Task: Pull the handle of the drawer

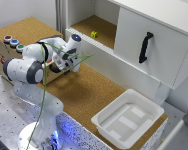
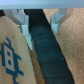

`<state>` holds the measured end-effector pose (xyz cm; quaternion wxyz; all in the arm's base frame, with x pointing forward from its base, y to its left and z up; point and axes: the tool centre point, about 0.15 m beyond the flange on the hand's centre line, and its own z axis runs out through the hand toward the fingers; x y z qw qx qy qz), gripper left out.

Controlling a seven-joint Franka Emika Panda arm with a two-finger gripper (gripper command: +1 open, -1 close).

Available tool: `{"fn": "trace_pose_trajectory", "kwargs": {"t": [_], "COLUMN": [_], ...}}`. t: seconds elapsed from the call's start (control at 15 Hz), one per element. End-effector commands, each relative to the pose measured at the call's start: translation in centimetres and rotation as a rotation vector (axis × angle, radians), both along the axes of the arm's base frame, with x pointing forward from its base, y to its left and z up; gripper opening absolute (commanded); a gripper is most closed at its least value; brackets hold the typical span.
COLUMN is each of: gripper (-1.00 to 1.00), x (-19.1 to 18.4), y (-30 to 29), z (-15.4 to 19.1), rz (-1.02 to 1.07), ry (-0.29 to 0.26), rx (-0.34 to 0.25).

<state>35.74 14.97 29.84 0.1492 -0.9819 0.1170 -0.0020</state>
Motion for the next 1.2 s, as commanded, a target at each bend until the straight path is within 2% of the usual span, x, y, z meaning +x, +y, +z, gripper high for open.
{"fn": "trace_pose_trajectory", "kwargs": {"t": [0.0,0.47,0.53,0.67,0.73,0.93,1.0,1.13], "gripper": [1.0,1.0,1.0,1.0,1.0,1.0,1.0,1.0], "x": [5.2,5.2,0.9,1.0,1.0,1.0,1.0,0.9], "y": [-6.5,-6.5,-2.6,-3.1,-3.2,-2.8,-2.3,-1.2], "z": [-5.7,-5.7,-1.1,1.3,2.4,4.6,4.9,5.3], "rz": [-0.047,-0.047,-0.061,-0.099,-0.096,-0.038,0.004,0.073], "ry": [0.045,0.045,0.0,-0.066,-0.086,-0.124,-0.116,-0.114], "rx": [0.015,0.015,-0.017,-0.045,-0.031,-0.01,-0.002,-0.086]}}
